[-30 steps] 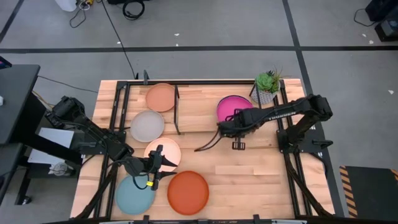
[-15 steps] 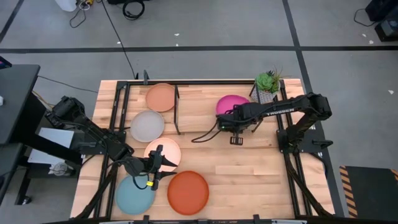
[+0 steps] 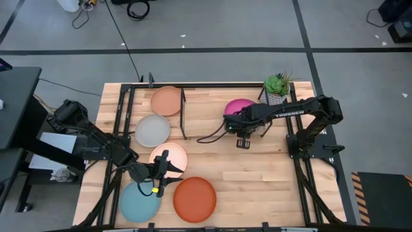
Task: Place and stack plates onto a shelf
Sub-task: Stack the pink plate on top of the green plate on the shelf, then put the light orange plate on the shelf
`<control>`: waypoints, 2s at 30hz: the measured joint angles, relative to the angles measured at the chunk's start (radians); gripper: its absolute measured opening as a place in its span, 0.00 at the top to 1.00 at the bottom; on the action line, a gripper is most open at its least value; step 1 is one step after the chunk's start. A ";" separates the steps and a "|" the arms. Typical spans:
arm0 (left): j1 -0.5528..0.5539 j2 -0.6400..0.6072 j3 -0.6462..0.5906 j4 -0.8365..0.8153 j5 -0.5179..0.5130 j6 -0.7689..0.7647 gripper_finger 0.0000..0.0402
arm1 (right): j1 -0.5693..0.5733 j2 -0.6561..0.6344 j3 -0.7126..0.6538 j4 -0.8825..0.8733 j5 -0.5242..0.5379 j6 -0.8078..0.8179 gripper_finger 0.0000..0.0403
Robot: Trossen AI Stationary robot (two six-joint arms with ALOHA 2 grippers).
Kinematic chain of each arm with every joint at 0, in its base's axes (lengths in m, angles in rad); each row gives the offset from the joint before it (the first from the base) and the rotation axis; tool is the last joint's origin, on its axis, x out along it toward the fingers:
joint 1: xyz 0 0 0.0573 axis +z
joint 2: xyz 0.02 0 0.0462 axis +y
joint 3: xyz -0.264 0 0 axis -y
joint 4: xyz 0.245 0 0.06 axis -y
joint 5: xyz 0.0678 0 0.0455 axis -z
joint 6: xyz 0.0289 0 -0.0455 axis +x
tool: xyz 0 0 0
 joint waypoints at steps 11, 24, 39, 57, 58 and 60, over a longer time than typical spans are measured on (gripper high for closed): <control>-0.001 0.000 0.000 0.000 0.000 0.000 0.65 | -0.010 0.002 -0.040 -0.008 -0.019 0.028 0.71; -0.049 0.040 0.001 0.146 0.313 0.126 0.65 | 0.120 -0.131 -0.019 0.028 0.088 0.162 0.71; -0.204 0.298 0.204 -0.017 0.141 0.105 0.65 | 0.483 -0.094 -0.019 0.267 0.280 0.254 0.71; -0.216 0.451 0.578 -0.561 0.188 -0.218 0.65 | 0.698 -0.096 -0.024 0.382 0.401 0.232 0.71; -0.219 0.456 0.597 -0.615 0.189 -0.249 0.65 | 0.705 -0.096 -0.029 0.394 0.409 0.232 0.71; -0.226 0.461 0.636 -0.711 0.188 -0.308 0.65 | 0.715 -0.096 -0.044 0.409 0.421 0.225 0.71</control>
